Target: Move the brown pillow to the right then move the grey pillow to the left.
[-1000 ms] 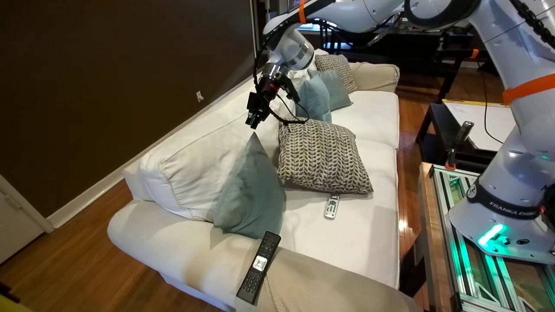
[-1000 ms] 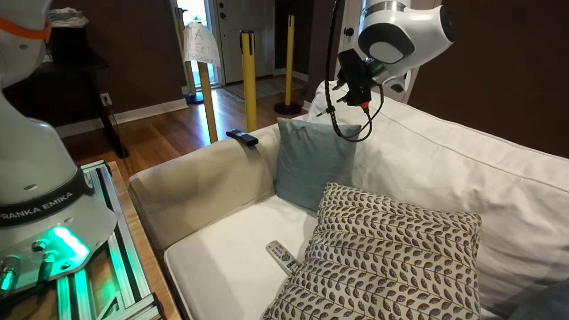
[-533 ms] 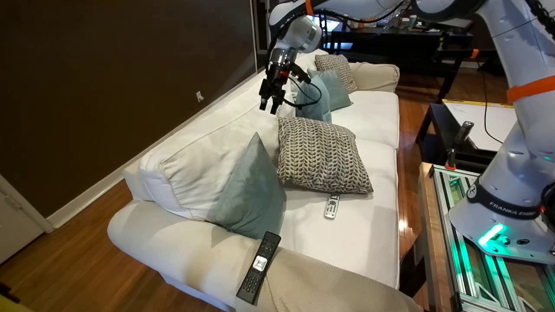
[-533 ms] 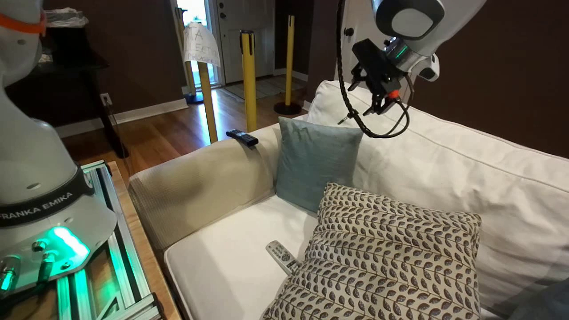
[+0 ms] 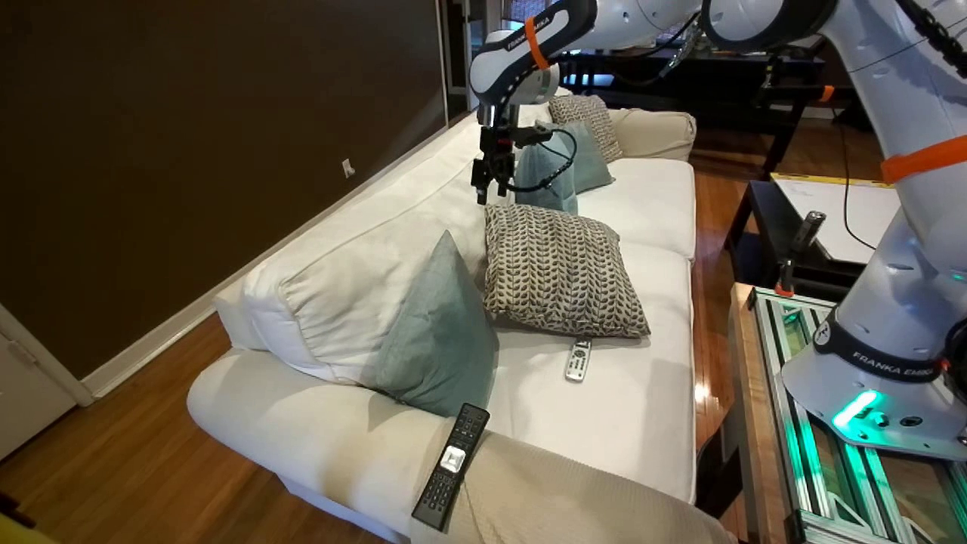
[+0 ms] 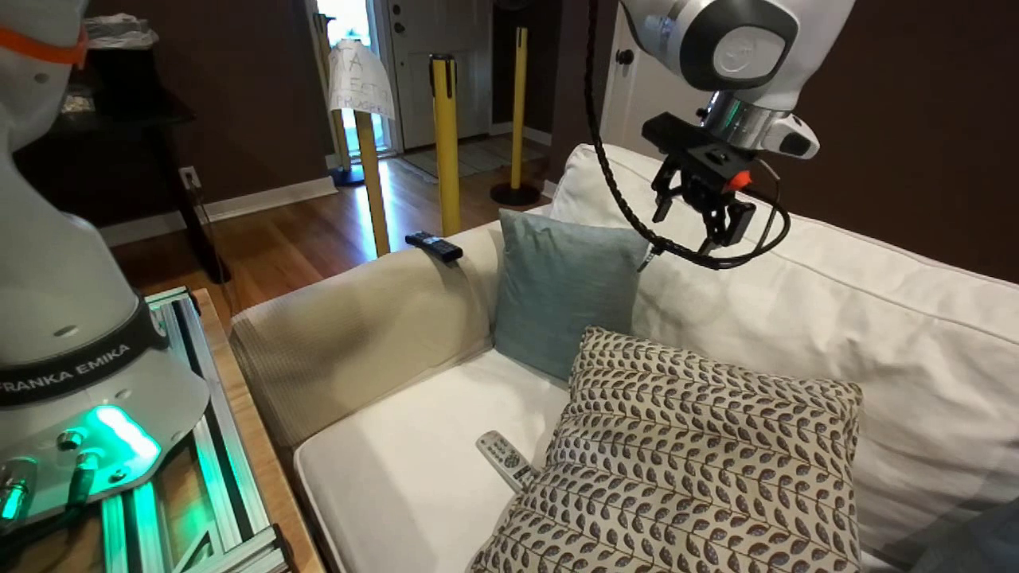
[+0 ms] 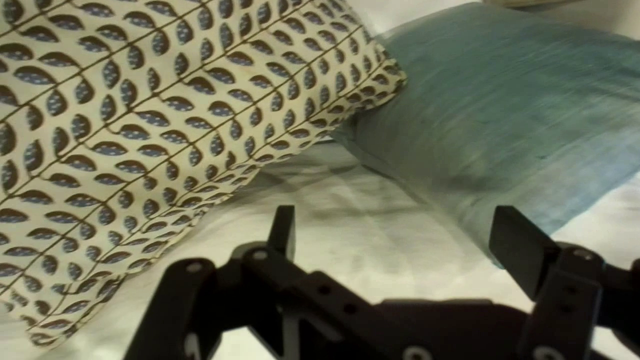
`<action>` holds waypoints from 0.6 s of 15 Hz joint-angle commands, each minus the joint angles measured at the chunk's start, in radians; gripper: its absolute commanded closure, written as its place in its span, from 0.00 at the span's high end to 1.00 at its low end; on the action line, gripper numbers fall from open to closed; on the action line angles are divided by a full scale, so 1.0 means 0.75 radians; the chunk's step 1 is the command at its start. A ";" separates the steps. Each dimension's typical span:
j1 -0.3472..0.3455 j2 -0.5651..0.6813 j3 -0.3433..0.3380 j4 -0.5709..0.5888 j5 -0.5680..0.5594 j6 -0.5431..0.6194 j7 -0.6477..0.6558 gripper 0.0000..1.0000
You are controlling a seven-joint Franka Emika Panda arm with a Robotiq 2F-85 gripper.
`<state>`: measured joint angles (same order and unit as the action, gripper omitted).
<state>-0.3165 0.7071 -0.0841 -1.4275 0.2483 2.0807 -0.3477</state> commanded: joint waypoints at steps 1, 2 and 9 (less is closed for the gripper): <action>0.075 0.051 -0.075 -0.035 -0.188 0.203 0.153 1.00; 0.089 0.063 -0.094 -0.042 -0.237 0.238 0.199 1.00; 0.027 0.088 -0.032 0.005 -0.202 0.190 0.178 1.00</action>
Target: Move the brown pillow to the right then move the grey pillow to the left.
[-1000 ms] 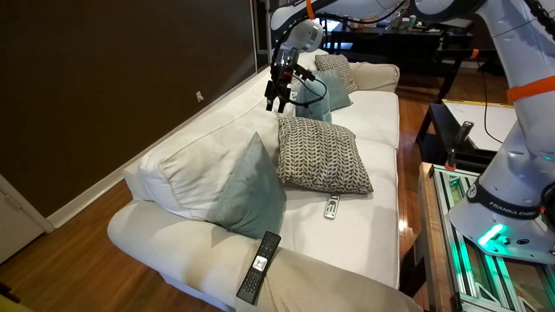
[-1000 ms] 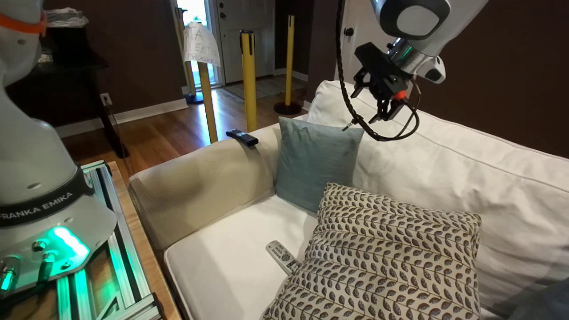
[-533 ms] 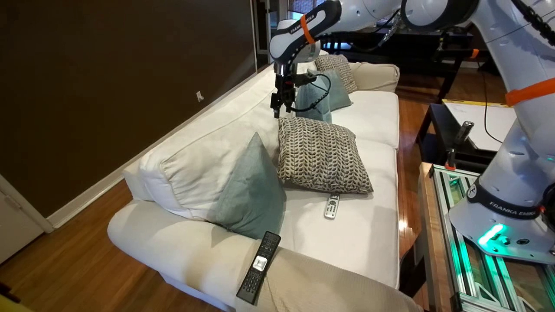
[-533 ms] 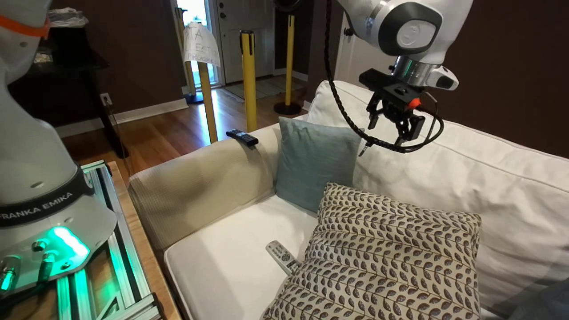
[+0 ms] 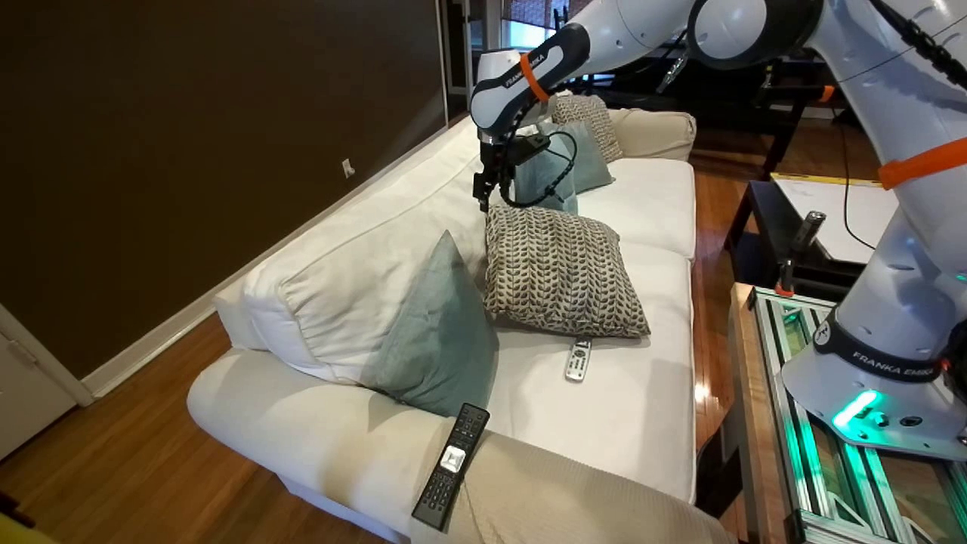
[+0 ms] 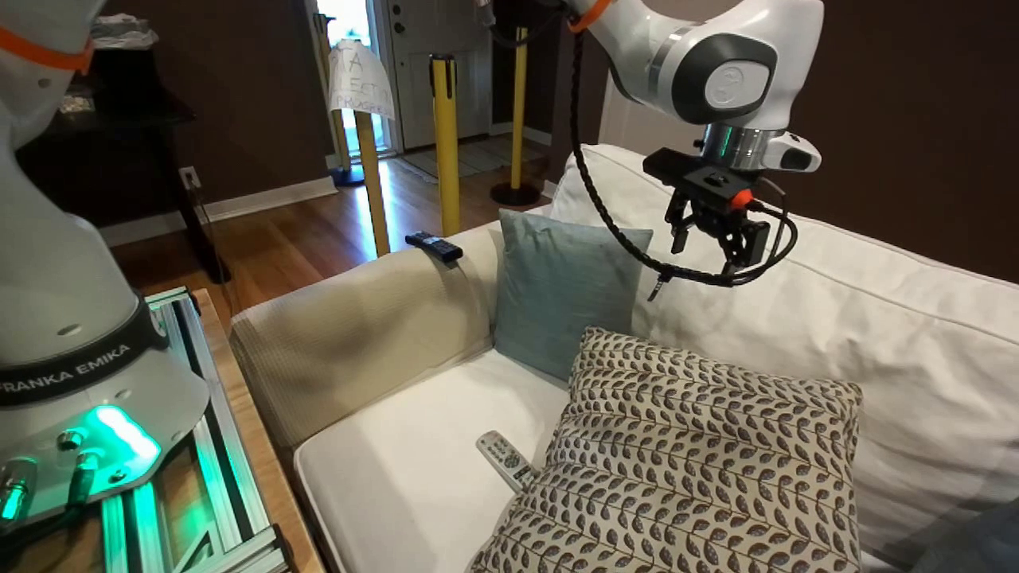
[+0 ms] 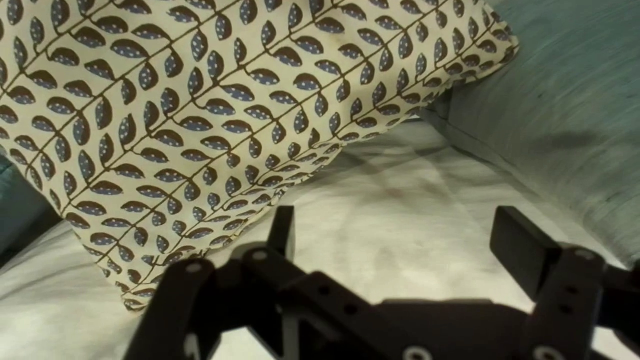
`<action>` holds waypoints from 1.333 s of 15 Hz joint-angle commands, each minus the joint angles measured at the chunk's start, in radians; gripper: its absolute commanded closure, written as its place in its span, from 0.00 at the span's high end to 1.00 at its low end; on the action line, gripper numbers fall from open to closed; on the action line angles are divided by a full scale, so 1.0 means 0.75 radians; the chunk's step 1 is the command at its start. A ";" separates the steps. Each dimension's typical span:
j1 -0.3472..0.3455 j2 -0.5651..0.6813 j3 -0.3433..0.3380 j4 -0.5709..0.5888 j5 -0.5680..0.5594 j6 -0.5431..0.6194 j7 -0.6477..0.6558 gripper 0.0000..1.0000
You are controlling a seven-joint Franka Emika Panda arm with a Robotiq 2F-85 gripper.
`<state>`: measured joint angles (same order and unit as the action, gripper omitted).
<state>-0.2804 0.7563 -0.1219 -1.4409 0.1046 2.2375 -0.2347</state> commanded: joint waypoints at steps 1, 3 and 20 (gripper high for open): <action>0.011 0.062 -0.036 0.044 -0.054 -0.020 0.124 1.00; 0.030 0.110 -0.090 0.057 -0.090 -0.017 0.268 1.00; 0.004 0.563 -0.150 0.403 -0.084 0.073 0.684 1.00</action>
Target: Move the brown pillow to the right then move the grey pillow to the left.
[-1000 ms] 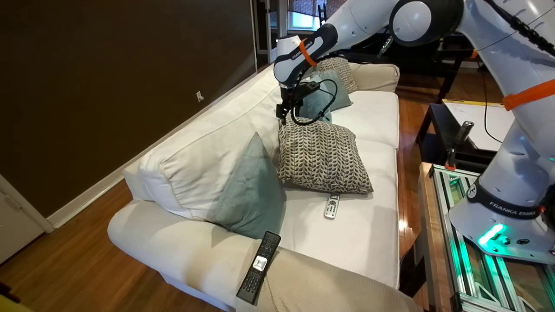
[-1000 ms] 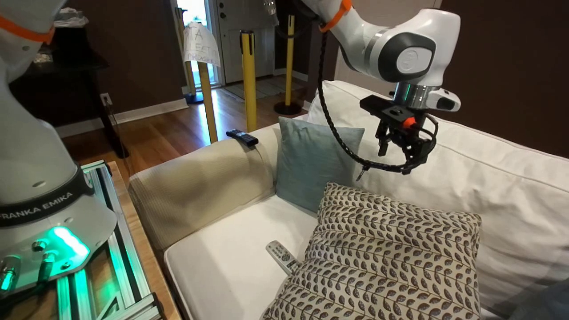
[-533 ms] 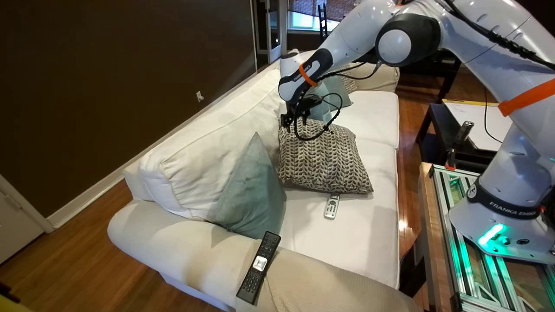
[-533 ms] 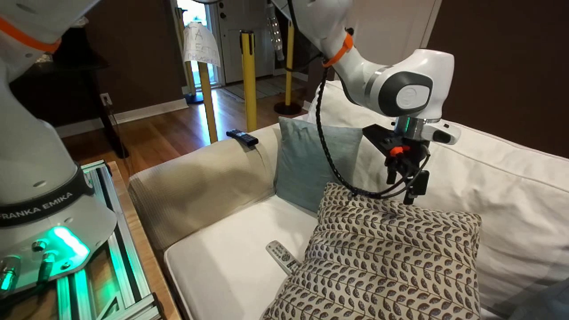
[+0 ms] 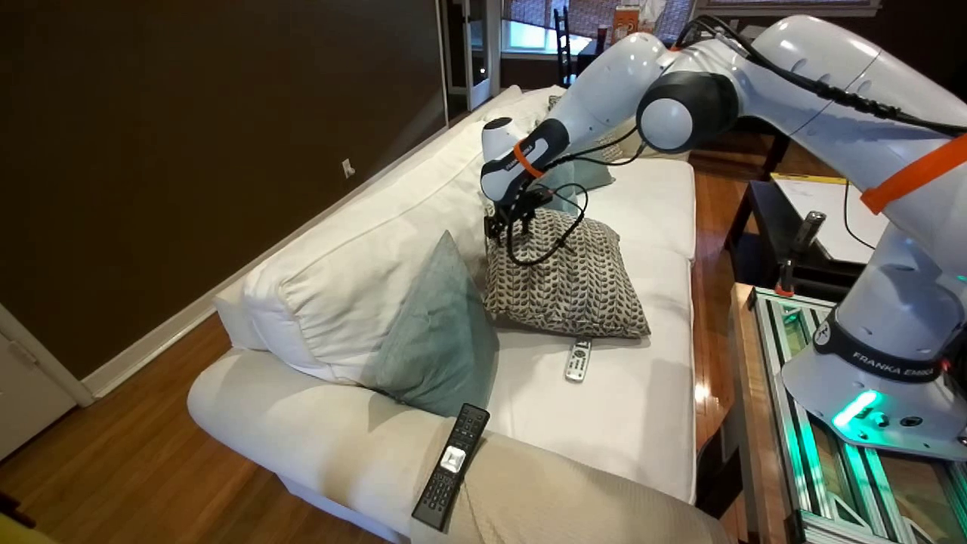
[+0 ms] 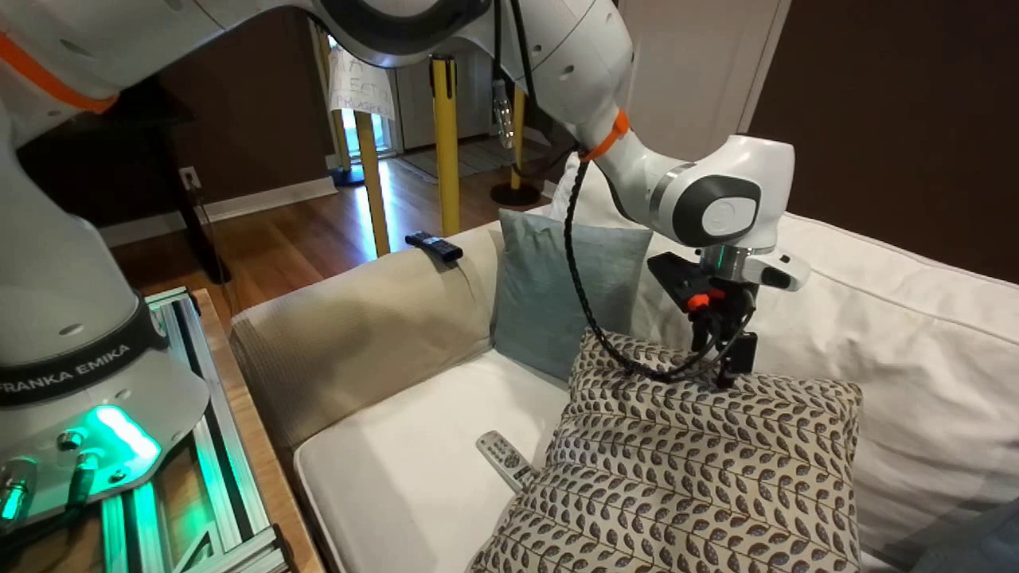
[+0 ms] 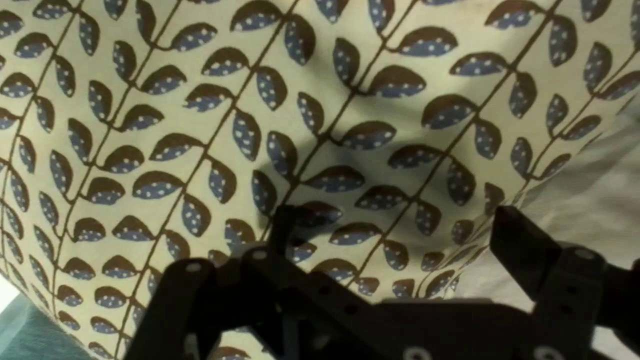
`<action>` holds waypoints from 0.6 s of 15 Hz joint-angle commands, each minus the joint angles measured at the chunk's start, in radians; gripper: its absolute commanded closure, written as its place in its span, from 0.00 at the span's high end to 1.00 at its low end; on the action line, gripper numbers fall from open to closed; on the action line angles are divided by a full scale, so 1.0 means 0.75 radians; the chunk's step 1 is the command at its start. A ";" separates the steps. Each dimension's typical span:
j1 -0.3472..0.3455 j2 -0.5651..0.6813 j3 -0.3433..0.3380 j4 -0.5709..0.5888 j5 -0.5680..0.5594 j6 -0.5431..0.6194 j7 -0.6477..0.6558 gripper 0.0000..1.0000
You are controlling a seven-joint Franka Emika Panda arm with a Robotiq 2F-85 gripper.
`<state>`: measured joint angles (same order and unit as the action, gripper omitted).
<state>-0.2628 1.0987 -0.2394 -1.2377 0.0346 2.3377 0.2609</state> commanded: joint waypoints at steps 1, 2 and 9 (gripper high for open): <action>-0.027 0.126 0.014 0.152 0.015 -0.075 0.020 1.00; -0.033 0.147 0.017 0.176 0.017 -0.093 0.016 1.00; -0.112 0.198 0.080 0.286 0.069 -0.244 -0.030 0.42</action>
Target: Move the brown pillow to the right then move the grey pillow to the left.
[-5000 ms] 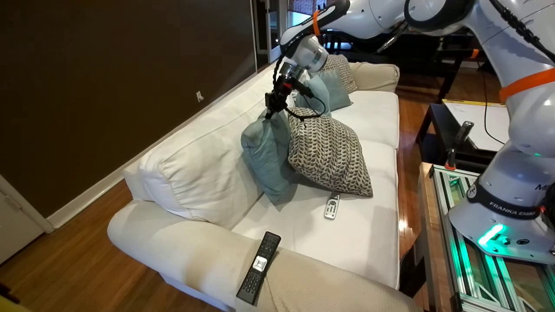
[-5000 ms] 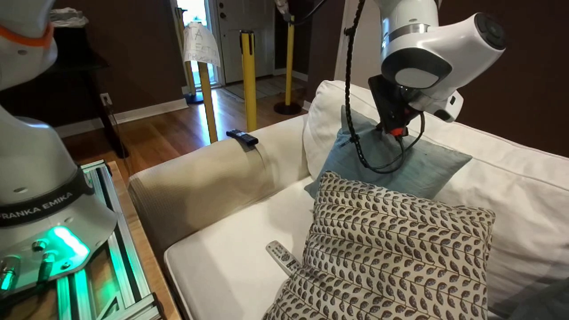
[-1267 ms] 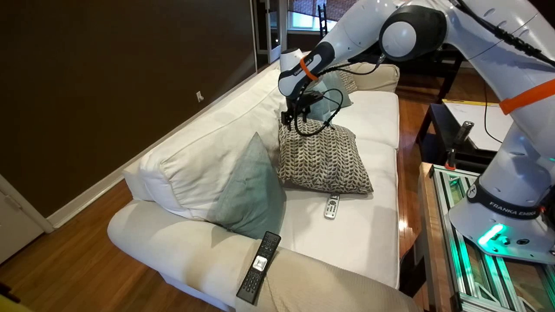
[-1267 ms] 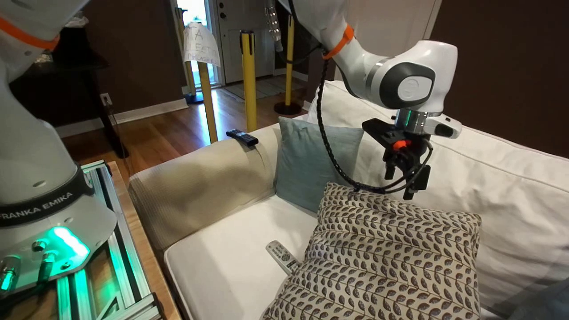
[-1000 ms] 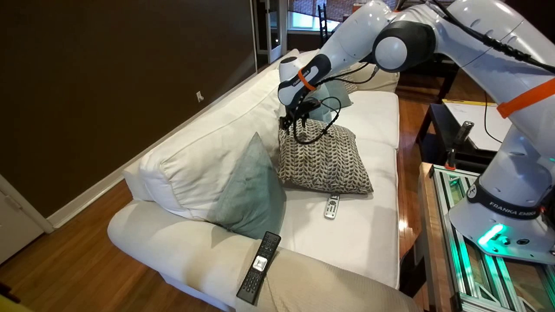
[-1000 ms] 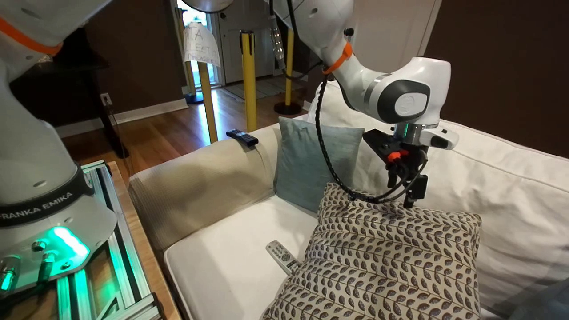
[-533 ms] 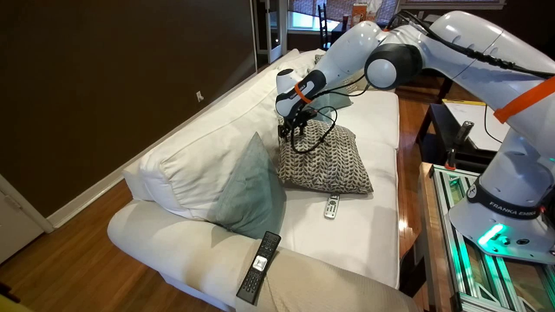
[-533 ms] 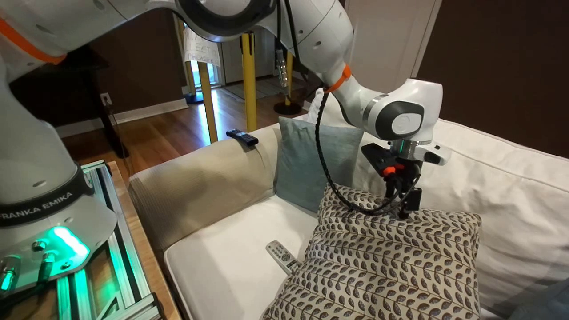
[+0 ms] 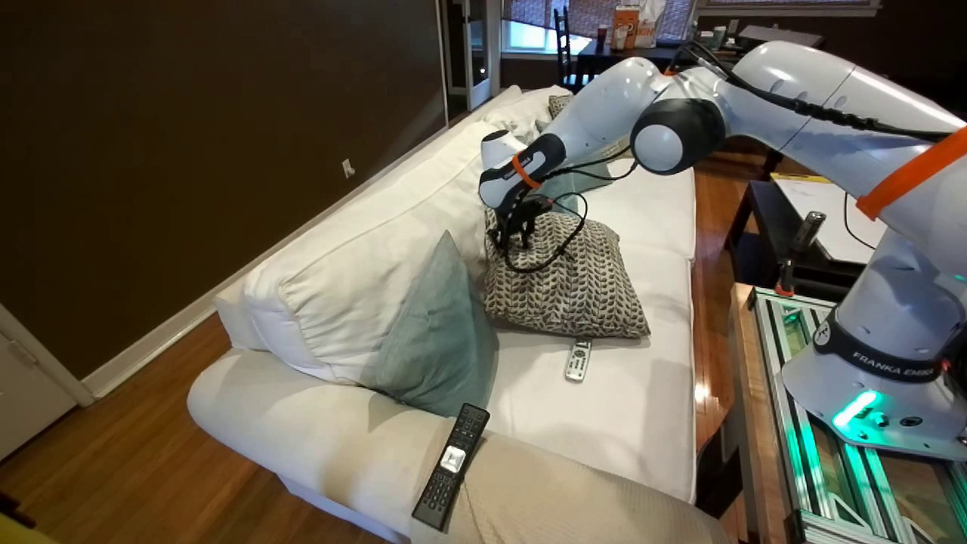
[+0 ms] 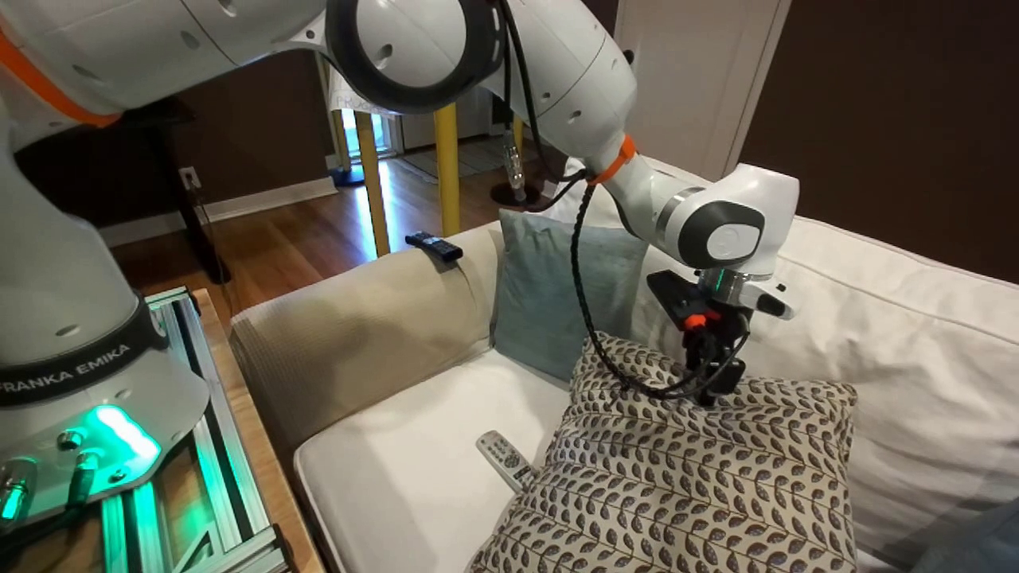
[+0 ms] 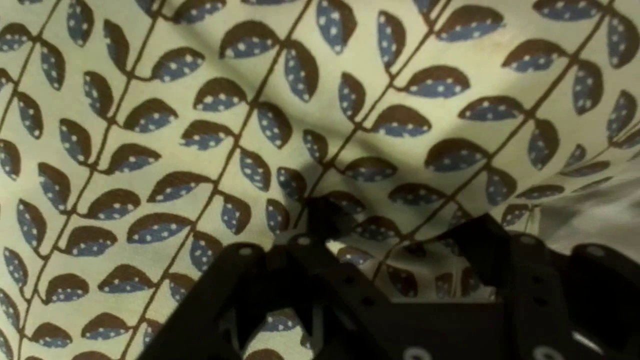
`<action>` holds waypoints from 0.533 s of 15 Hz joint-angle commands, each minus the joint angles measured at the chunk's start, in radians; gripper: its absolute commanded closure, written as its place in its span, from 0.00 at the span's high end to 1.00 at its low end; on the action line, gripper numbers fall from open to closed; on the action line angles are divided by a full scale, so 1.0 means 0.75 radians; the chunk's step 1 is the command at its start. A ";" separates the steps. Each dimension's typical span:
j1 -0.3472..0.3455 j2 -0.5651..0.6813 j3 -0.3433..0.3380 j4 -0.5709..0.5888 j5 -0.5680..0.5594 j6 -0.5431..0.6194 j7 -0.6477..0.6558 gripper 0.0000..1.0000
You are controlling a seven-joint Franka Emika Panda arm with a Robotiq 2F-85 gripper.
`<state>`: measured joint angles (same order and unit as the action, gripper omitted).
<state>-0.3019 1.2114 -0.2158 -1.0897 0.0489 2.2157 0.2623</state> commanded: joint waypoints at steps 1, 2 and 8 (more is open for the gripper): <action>-0.085 0.036 0.073 0.091 0.076 -0.099 -0.051 0.36; -0.112 0.023 0.100 0.087 0.109 -0.108 -0.073 0.27; -0.272 -0.045 0.255 0.044 0.304 -0.108 -0.192 0.00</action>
<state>-0.4463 1.1981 -0.0876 -1.0456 0.2103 2.1554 0.1727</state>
